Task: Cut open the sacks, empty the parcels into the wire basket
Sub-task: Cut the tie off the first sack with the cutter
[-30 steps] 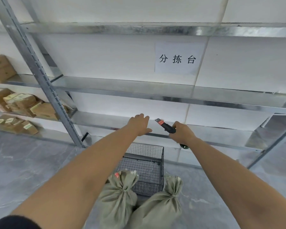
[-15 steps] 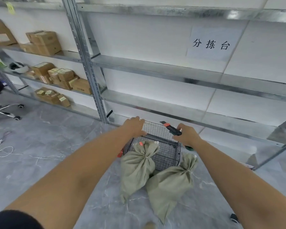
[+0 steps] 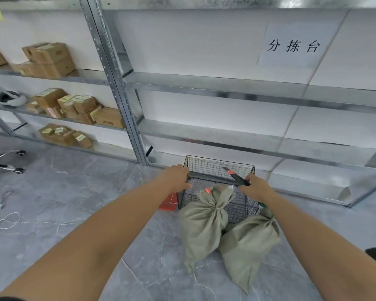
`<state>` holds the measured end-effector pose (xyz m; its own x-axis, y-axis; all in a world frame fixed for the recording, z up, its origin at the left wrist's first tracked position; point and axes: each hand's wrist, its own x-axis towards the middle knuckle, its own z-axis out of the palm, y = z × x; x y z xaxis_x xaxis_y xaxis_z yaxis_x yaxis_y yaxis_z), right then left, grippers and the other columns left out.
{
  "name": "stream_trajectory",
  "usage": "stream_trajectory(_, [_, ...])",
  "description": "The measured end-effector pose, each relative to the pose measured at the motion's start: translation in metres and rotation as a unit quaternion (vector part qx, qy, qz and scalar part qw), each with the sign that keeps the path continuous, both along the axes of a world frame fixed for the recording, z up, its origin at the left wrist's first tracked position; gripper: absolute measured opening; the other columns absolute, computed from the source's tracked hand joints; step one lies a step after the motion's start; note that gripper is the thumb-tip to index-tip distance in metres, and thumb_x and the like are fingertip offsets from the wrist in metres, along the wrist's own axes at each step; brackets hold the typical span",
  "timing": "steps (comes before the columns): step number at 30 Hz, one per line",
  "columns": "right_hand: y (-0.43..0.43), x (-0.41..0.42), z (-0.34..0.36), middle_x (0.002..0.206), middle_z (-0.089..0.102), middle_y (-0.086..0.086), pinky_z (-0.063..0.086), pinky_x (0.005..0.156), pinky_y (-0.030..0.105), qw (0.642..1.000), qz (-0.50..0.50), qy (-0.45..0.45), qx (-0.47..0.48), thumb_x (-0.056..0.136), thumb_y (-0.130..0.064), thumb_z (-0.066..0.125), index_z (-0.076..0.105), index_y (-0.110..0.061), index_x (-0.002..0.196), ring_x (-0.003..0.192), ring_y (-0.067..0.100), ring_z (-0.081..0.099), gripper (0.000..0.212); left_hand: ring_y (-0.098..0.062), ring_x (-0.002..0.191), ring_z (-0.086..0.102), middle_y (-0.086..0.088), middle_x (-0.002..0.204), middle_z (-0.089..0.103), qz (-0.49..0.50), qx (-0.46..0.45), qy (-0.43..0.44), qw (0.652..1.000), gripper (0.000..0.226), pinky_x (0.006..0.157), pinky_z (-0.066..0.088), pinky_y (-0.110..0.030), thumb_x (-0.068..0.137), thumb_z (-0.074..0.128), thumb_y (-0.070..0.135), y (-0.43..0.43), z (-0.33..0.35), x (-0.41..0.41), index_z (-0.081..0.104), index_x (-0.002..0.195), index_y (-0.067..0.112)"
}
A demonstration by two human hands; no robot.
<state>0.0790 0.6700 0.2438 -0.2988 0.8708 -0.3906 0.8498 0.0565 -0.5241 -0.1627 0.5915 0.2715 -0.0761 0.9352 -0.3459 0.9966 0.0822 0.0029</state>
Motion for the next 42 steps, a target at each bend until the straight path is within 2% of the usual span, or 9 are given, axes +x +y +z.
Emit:
stream_trajectory(3, [-0.003, -0.029, -0.026, 0.069, 0.048, 0.002, 0.034, 0.053, 0.027, 0.999, -0.034, 0.011, -0.010, 0.090, -0.032, 0.050, 0.041, -0.012, 0.095, 0.060, 0.017, 0.044, 0.023, -0.030, 0.133, 0.036, -0.014, 0.147, 0.031, -0.021, -0.023, 0.000, 1.000, 0.066, 0.108, 0.035, -0.043, 0.091, 0.048, 0.044, 0.005, -0.016, -0.039, 0.026, 0.142, 0.009])
stream_trajectory(10, [0.006, -0.049, -0.094, 0.081, 0.054, 0.004, 0.047, 0.070, 0.032, 0.997, -0.034, -0.070, 0.011, 0.087, -0.034, 0.054, 0.047, -0.013, 0.102, 0.079, 0.025, 0.056, 0.027, -0.031, 0.127, 0.041, -0.014, 0.142, 0.037, -0.076, -0.044, 0.037, 0.995, 0.061, 0.102, 0.039, -0.045, 0.091, 0.046, 0.045, 0.029, -0.085, -0.078, 0.030, 0.139, 0.010])
stream_trajectory(16, [0.027, -0.057, -0.183, 0.074, 0.052, 0.001, 0.046, 0.068, 0.032, 0.995, -0.041, -0.077, 0.050, 0.085, -0.029, 0.055, 0.049, -0.015, 0.095, 0.075, 0.024, 0.054, 0.018, -0.030, 0.125, 0.042, -0.015, 0.138, 0.039, -0.088, -0.018, -0.031, 0.995, 0.058, 0.101, 0.037, -0.043, 0.091, 0.047, 0.040, 0.056, -0.197, -0.045, 0.033, 0.138, 0.010])
stream_trajectory(24, [0.026, -0.061, -0.354, 0.079, 0.054, 0.003, 0.037, 0.060, 0.028, 0.990, -0.057, 0.016, 0.131, 0.087, -0.026, 0.056, 0.052, -0.014, 0.092, 0.073, 0.023, 0.051, 0.014, -0.028, 0.115, 0.054, -0.006, 0.124, 0.057, -0.098, 0.049, -0.150, 0.983, 0.045, 0.093, 0.046, -0.042, 0.088, 0.050, 0.045, 0.083, -0.390, -0.005, 0.048, 0.125, 0.019])
stream_trajectory(29, [0.038, -0.060, -0.436, 0.076, 0.045, 0.003, 0.025, 0.051, 0.021, 0.967, -0.103, 0.100, 0.213, 0.088, -0.028, 0.057, 0.044, -0.014, 0.080, 0.071, 0.020, 0.042, 0.020, -0.024, 0.115, 0.053, -0.007, 0.123, 0.059, -0.006, 0.129, -0.349, 0.928, 0.033, 0.098, 0.041, -0.032, 0.089, 0.056, 0.021, 0.110, -0.468, 0.020, 0.054, 0.120, 0.012])
stream_trajectory(34, [0.056, -0.062, -0.474, 0.082, 0.060, 0.006, 0.045, 0.069, 0.034, 0.945, -0.164, 0.222, 0.176, 0.089, -0.027, 0.056, 0.057, -0.009, 0.095, 0.075, 0.025, 0.058, 0.019, -0.020, 0.128, 0.045, -0.004, 0.137, 0.051, -0.039, 0.169, -0.381, 0.908, 0.048, 0.108, 0.033, -0.030, 0.089, 0.057, 0.024, 0.142, -0.499, 0.028, 0.045, 0.135, 0.021])
stream_trajectory(36, [0.060, -0.063, -0.480, 0.074, 0.057, 0.001, 0.049, 0.062, 0.024, 0.932, -0.184, 0.273, 0.153, 0.090, -0.025, 0.055, 0.056, -0.010, 0.096, 0.064, 0.019, 0.057, 0.015, -0.021, 0.126, 0.044, -0.003, 0.135, 0.052, -0.057, 0.176, -0.353, 0.917, 0.049, 0.107, 0.032, -0.034, 0.089, 0.056, 0.029, 0.150, -0.502, 0.029, 0.043, 0.135, 0.027])
stream_trajectory(38, [0.061, -0.065, -0.484, 0.070, 0.053, -0.003, 0.041, 0.047, 0.011, 0.923, -0.191, 0.303, 0.141, 0.091, -0.022, 0.053, 0.053, -0.013, 0.094, 0.053, 0.012, 0.053, 0.010, -0.022, 0.114, 0.052, 0.001, 0.120, 0.059, -0.050, 0.194, -0.364, 0.910, 0.035, 0.100, 0.035, -0.033, 0.088, 0.057, 0.028, 0.155, -0.504, 0.030, 0.049, 0.121, 0.023])
stream_trajectory(42, [0.060, -0.063, -0.483, 0.072, 0.050, -0.002, 0.037, 0.039, 0.013, 0.908, -0.201, 0.347, 0.121, 0.093, -0.019, 0.051, 0.051, -0.012, 0.095, 0.042, 0.004, 0.051, 0.007, -0.012, 0.087, 0.050, 0.009, 0.086, 0.054, -0.048, 0.163, -0.481, 0.860, 0.012, 0.075, 0.035, -0.009, 0.085, 0.059, 0.005, 0.158, -0.504, 0.031, 0.052, 0.088, 0.014])
